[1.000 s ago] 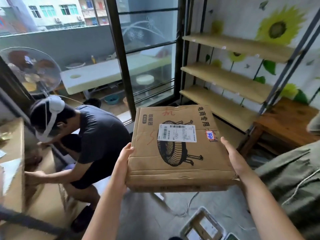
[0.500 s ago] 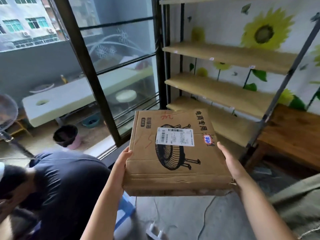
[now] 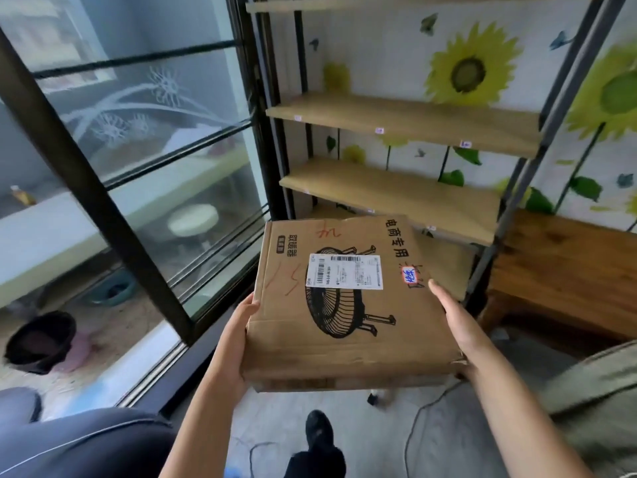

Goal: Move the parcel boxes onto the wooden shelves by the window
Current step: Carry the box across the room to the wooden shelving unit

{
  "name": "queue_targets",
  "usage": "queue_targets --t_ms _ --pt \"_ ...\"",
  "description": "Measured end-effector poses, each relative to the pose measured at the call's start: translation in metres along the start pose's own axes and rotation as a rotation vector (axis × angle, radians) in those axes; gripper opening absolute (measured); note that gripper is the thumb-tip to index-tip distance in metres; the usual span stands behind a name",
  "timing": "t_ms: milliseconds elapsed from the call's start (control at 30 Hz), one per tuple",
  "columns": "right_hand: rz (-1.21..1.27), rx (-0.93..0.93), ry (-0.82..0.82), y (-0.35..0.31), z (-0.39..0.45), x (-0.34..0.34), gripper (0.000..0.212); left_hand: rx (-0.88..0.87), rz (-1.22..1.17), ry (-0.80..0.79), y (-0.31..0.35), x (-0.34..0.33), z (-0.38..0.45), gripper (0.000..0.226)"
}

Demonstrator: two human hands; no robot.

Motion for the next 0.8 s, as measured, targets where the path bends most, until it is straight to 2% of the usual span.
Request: queue_targets --t_ms 67,100,233,367,400,500,533,600,633,700,800 --pt "0.030 -0.028 -0.013 0.004 0.023 -0.002 0.072 0.005 0.014 -0.036 0.013 -0.010 0.033 0.029" --pt "0.042 -0.036 0.010 0.007 0.037 0.002 0.072 0.004 0.031 -0.050 0.019 -0.015 0.048 0.029" --pt "0.048 -0.050 0.092 0.013 0.108 0.010 0.085 0.015 0.095 -0.095 0.053 -0.036 0.131 0.036" --pt "0.066 0.011 0.189 -0.013 0.173 -0.004 0.116 0.010 0.164 -0.137 0.102 -0.056 0.213 0.036" --pt "0.045 0.011 0.226 -0.023 0.181 -0.016 0.115 0.008 0.179 -0.143 0.113 -0.060 0.227 0.034" --pt "-0.059 -0.015 0.317 -0.038 0.215 -0.027 0.075 -0.016 0.214 -0.187 0.152 -0.074 0.273 0.034" --pt "-0.074 -0.008 0.353 -0.042 0.226 -0.030 0.074 -0.021 0.227 -0.195 0.163 -0.079 0.287 0.035" --pt "0.001 -0.023 0.361 -0.047 0.243 -0.037 0.086 -0.022 0.253 -0.225 0.181 -0.088 0.313 0.038" --pt "0.061 -0.015 0.365 -0.048 0.251 -0.038 0.079 -0.017 0.270 -0.240 0.186 -0.092 0.320 0.040" --pt "0.116 -0.033 0.384 -0.047 0.263 -0.041 0.051 0.006 0.277 -0.269 0.190 -0.098 0.337 0.039" --pt "0.093 0.010 0.431 -0.054 0.276 -0.041 0.033 0.032 0.253 -0.290 0.197 -0.108 0.357 0.031"
Point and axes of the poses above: each hand's wrist, its own z-axis towards the middle knuckle, its own x-axis out of the back of the hand, y = z × x, the point moved 8 cm from there along z, towards the middle knuckle, and after that the axes turned 5 degrees about z, right-handed, at the moved point
